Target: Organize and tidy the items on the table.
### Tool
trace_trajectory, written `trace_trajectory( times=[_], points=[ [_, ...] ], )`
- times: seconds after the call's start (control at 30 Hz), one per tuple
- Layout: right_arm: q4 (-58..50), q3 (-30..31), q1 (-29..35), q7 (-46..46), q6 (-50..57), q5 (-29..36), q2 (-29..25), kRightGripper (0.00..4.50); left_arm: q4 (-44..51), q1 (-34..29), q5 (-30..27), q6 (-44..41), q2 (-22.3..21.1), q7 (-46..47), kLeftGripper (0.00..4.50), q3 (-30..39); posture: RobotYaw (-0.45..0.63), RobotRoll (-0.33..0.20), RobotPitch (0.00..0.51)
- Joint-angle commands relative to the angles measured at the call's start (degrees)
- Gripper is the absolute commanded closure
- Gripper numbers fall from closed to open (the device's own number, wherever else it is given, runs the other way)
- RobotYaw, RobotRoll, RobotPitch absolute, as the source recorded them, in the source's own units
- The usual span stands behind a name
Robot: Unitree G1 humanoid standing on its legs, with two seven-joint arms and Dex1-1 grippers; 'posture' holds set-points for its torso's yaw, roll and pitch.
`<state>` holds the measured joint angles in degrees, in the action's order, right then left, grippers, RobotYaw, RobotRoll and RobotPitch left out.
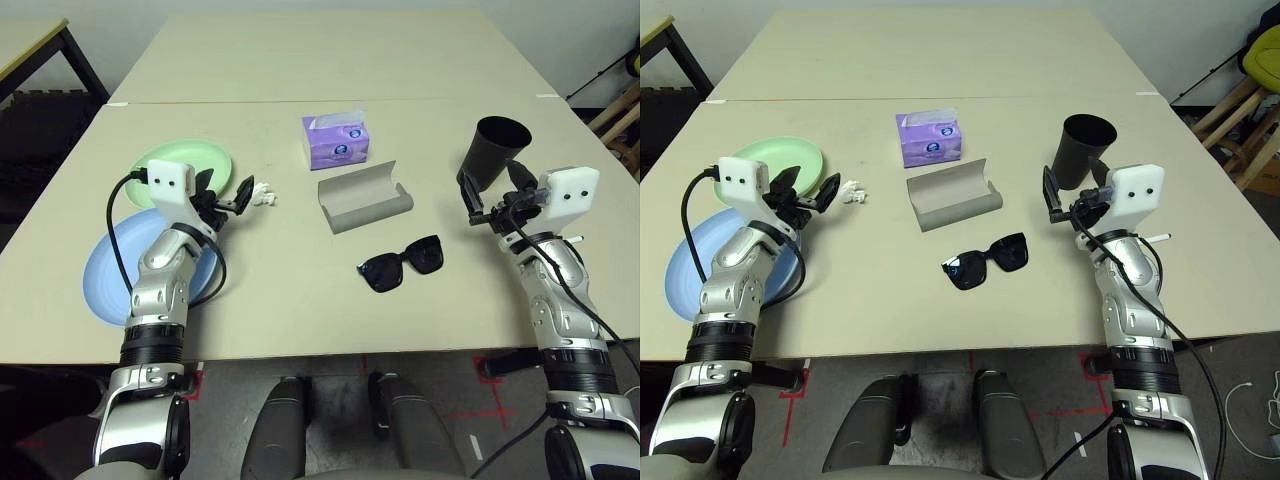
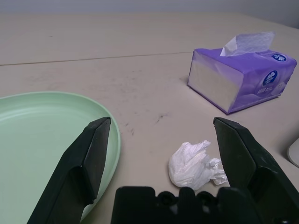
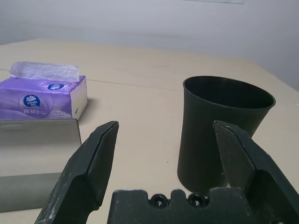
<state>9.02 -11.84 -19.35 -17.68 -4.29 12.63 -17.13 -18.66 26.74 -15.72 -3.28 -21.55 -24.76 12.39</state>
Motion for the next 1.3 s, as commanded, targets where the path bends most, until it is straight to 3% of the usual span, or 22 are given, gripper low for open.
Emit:
trace_trajectory(
  times=[0.03, 0.47, 0.67, 0.87, 1.1, 1.3],
  points=[
    [-0.2, 0.1, 0.4, 0.1, 0.2, 0.0, 0.3, 0.03, -0.1, 0.0, 0.4, 0.5, -0.5, -0.5, 0.0, -0.2, 0.05, 0.0, 0.139],
    [-0.5, -0.3, 0.5, 0.2, 0.2, 0.1, -0.2, 0.03, -0.4, -1.8, 0.6, -0.9, -1.1, -1.8, 0.0, -0.4, 0.04, 0.0, 0.137],
    [-0.6, -0.9, 0.7, -0.5, -0.3, 0.9, -0.5, 0.03, 5.9, -3.0, -2.2, 5.1, 0.3, 1.4, 0.0, 4.3, 0.05, 0.0, 0.138],
    [0.7, -2.1, 0.2, -2.3, -0.4, 2.7, -1.6, 0.03, 12.0, -5.0, -1.9, 5.9, 0.9, 4.2, 0.0, 5.7, 0.06, 0.0, 0.14],
    [2.5, -7.5, 0.4, 0.1, 0.3, 6.2, -1.8, 0.03, 13.8, -7.9, -1.9, 6.2, 1.8, 7.1, 0.0, 6.5, 0.06, 0.0, 0.141],
    [1.3, -7.4, 2.5, -0.8, -0.2, 5.6, -2.1, 0.03, 12.8, -9.0, -1.6, 5.7, 1.4, 7.6, 0.0, 6.8, 0.05, 0.0, 0.139]
  ],
)
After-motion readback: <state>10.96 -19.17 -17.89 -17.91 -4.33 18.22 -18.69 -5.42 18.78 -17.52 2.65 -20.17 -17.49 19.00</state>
